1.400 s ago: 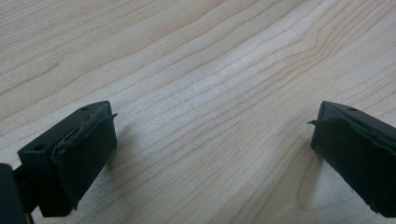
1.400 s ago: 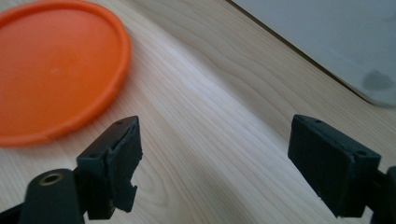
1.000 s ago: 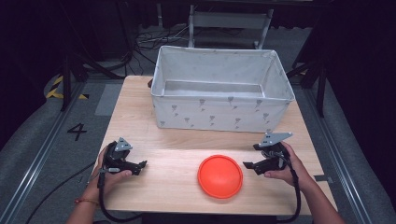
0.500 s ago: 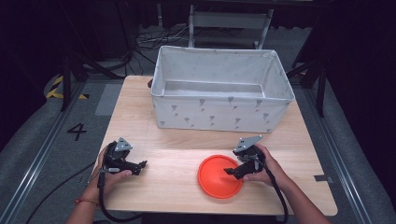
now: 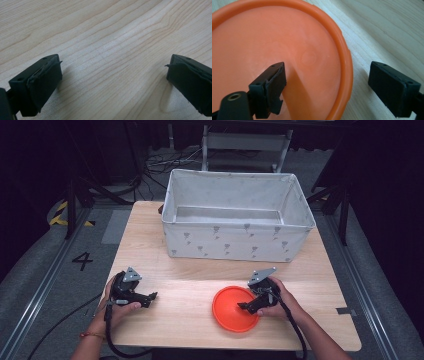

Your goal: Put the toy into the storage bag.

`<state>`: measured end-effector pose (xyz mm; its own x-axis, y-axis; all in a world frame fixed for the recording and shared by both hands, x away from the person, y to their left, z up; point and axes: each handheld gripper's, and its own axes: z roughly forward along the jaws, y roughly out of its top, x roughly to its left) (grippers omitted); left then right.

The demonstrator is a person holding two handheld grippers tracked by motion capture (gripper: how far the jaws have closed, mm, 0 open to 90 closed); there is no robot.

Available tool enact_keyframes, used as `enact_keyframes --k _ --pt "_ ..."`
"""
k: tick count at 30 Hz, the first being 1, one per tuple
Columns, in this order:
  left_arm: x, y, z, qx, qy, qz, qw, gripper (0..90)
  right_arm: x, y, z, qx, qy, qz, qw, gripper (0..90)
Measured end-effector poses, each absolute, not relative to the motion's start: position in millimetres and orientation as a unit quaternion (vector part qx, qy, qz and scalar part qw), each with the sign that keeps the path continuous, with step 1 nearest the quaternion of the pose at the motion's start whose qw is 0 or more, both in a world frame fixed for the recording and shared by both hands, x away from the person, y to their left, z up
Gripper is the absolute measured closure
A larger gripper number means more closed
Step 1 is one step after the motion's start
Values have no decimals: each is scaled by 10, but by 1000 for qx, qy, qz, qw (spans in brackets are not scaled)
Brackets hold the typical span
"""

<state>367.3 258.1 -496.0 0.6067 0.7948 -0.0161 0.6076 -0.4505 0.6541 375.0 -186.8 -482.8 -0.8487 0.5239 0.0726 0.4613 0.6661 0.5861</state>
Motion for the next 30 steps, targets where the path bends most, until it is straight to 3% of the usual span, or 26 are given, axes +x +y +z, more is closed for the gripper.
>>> enact_keyframes --k 3,10,16,30 --pt "3671 2580 -4960 839 419 146 316 3 3717 -1850 -4829 259 914 307 49 160" --pt "3674 2579 -4962 839 418 144 317 2 3673 -1824 -4794 248 917 308 44 289" --pt "3676 2579 -4962 839 418 143 317 2 3744 -1928 -4676 271 909 314 42 601" --pt "3680 2576 -4961 840 417 142 317 2 3656 -2008 -4130 208 916 342 36 822"
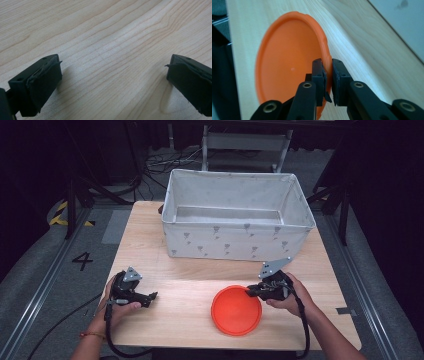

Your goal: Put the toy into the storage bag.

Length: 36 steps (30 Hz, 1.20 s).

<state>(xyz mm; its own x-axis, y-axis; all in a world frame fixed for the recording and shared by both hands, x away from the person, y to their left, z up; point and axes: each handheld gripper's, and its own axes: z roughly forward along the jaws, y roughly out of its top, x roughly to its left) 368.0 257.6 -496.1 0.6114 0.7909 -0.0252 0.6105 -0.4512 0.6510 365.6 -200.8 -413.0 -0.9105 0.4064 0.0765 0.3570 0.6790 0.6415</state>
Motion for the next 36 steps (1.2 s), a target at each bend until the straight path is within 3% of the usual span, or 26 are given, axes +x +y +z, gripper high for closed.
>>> enact_keyframes --k 11,36 --pt "3677 2575 -4961 839 418 144 317 4 3495 -1993 -3545 150 940 277 129 825" --pt "3677 2575 -4961 839 418 144 317 4 3540 -2629 -2740 149 941 237 190 825"
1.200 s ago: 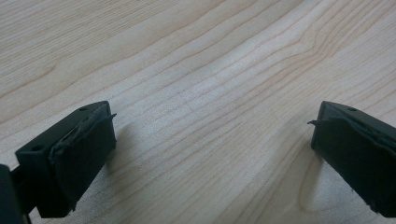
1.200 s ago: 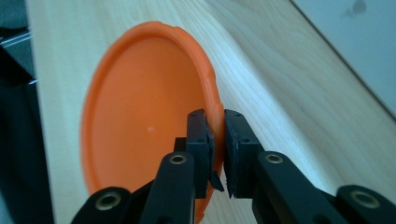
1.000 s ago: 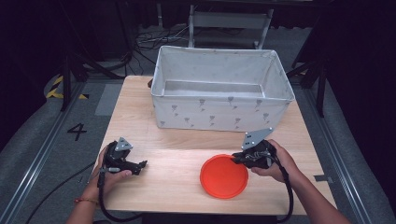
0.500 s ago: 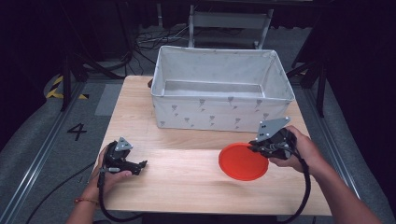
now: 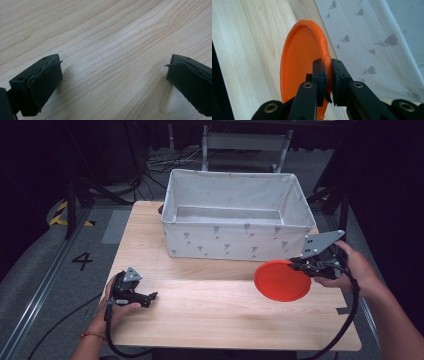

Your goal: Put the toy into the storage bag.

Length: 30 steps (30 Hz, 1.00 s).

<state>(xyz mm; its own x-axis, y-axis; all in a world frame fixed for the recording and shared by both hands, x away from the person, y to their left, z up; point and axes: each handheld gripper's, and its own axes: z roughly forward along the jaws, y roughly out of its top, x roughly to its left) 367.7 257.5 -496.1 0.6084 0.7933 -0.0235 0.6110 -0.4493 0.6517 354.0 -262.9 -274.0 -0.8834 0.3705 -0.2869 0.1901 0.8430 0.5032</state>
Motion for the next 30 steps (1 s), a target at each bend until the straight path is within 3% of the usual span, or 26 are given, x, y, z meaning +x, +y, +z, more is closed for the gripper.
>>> enact_keyframes --k 12,30 --pt "3676 2574 -4961 839 419 144 317 4 3574 -2576 -2208 126 937 238 221 825" --pt "3677 2575 -4961 839 418 144 317 3 3969 -2551 -1608 151 915 266 262 825"
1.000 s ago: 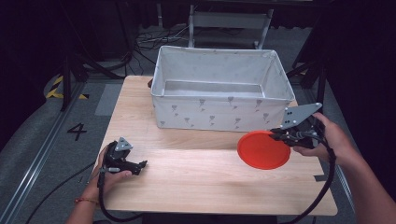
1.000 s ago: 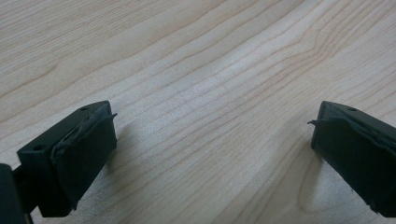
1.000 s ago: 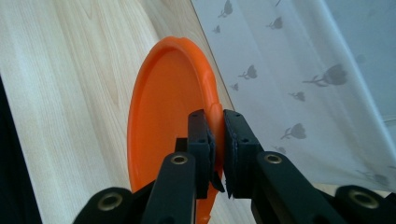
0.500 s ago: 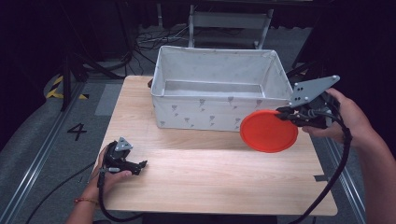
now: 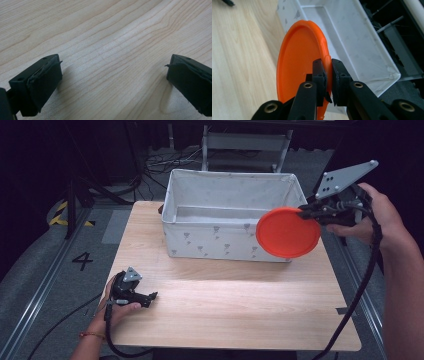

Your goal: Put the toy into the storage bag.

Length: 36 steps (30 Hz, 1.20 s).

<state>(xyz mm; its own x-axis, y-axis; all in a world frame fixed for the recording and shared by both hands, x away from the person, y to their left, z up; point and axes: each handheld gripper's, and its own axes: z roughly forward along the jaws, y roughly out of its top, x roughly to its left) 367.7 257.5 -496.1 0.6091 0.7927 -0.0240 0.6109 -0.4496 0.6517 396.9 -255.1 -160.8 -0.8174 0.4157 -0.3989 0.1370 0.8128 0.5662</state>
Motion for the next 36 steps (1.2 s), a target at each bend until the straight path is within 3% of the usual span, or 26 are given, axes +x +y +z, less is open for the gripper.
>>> enact_keyframes --k 10,16,27,36 --pt "3681 2577 -4960 840 416 144 317 4 4293 -2548 -1389 176 902 256 300 825" --pt "3681 2576 -4962 839 417 144 318 3 4509 -2556 -1371 179 903 248 300 825" --pt "3683 2577 -4962 840 416 142 318 3 5028 -2560 -1682 209 907 242 276 825" --pt "3683 2576 -4963 840 416 141 319 3 5168 -2634 -1829 221 897 259 281 824"
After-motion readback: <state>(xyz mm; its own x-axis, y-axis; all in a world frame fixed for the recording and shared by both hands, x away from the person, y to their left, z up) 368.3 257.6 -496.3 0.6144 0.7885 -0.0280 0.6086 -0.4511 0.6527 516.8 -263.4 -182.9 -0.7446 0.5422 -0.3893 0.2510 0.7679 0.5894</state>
